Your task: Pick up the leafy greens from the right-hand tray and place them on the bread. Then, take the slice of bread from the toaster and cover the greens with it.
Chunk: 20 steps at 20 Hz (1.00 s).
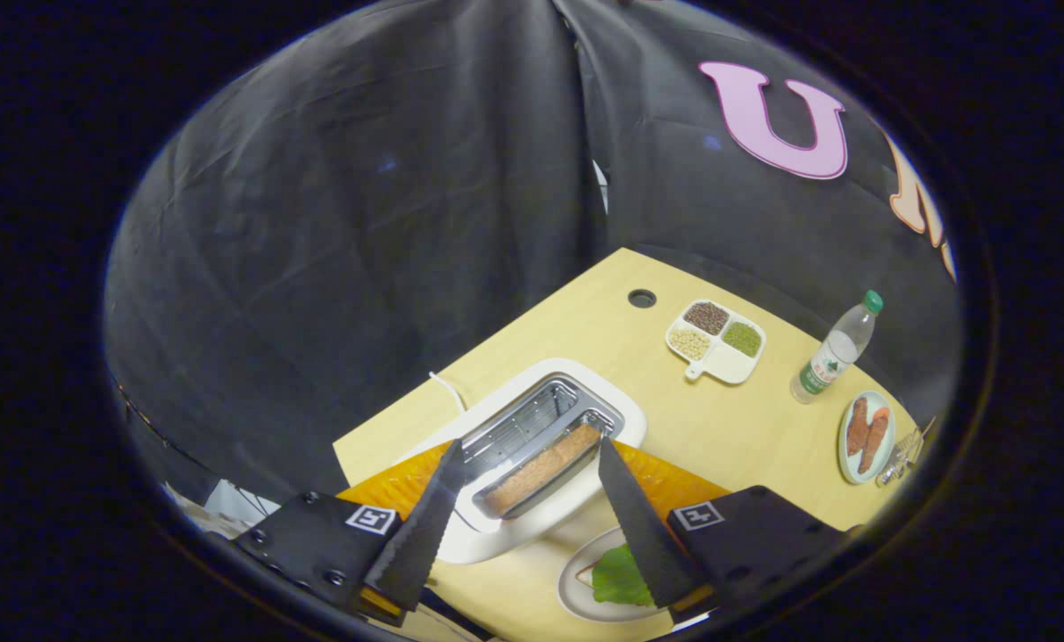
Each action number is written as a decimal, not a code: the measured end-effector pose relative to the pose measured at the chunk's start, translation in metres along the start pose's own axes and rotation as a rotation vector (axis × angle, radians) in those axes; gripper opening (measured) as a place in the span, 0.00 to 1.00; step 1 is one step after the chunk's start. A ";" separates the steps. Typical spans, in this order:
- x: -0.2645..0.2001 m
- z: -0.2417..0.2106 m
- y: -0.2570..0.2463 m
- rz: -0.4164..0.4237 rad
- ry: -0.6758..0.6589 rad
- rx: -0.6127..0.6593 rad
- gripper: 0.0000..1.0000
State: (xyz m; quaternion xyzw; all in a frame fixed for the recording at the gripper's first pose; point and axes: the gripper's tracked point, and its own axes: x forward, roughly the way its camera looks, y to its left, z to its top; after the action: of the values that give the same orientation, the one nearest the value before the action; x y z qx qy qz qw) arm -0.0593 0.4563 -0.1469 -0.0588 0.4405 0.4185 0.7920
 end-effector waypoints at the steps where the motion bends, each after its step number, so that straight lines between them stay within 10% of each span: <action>1: 0.003 -0.001 -0.002 -0.011 0.007 0.013 0.96; 13: 0.031 -0.024 0.000 -0.036 0.095 0.020 0.78; 17: 0.028 -0.026 0.003 -0.019 0.108 0.029 0.26; 20: 0.021 -0.021 0.006 -0.003 0.078 0.041 0.11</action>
State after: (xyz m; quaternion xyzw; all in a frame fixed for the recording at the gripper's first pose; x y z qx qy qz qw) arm -0.0716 0.4634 -0.1732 -0.0595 0.4792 0.4057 0.7760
